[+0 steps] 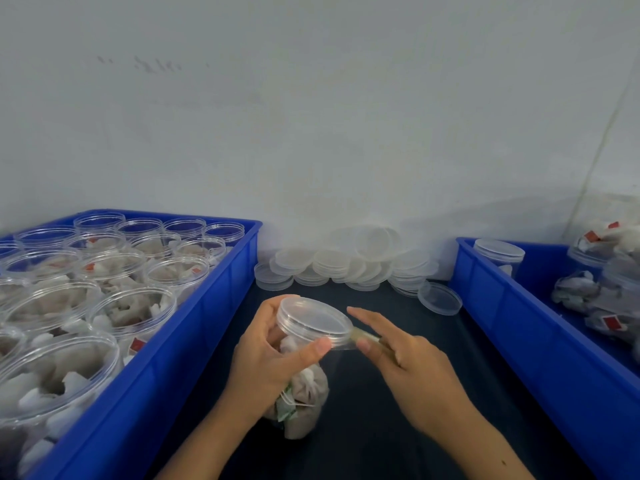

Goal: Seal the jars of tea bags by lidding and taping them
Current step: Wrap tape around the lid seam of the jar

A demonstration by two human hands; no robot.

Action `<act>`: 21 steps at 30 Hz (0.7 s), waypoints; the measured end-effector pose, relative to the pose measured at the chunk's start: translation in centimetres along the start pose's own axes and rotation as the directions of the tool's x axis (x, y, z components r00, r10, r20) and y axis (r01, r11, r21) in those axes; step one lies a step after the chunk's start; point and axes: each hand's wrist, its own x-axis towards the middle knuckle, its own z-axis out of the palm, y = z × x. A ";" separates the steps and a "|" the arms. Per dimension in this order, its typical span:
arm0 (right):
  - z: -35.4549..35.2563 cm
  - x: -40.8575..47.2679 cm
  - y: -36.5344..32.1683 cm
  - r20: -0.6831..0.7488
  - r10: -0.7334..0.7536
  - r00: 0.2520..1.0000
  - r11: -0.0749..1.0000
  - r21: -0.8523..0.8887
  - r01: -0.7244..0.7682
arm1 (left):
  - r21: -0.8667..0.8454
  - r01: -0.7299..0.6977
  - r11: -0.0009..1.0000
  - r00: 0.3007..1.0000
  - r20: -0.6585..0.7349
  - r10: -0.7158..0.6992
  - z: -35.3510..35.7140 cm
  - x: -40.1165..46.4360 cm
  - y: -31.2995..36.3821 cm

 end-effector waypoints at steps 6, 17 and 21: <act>0.2 -0.1 -1.0 -0.004 -0.119 0.993 0.992 -0.050 0.119 | -0.109 -0.006 0.994 0.997 0.076 0.014 0.2 0.0 -0.2; 1.9 -0.2 -0.6 -0.113 -0.073 0.991 0.991 0.103 0.085 | -0.083 0.004 0.997 1.000 -0.025 -0.006 0.9 -0.5 -0.4; 2.2 -0.4 -0.6 -0.154 -0.043 0.987 0.989 0.131 0.063 | 0.225 -0.063 0.972 0.971 -0.213 0.112 2.5 -1.6 0.3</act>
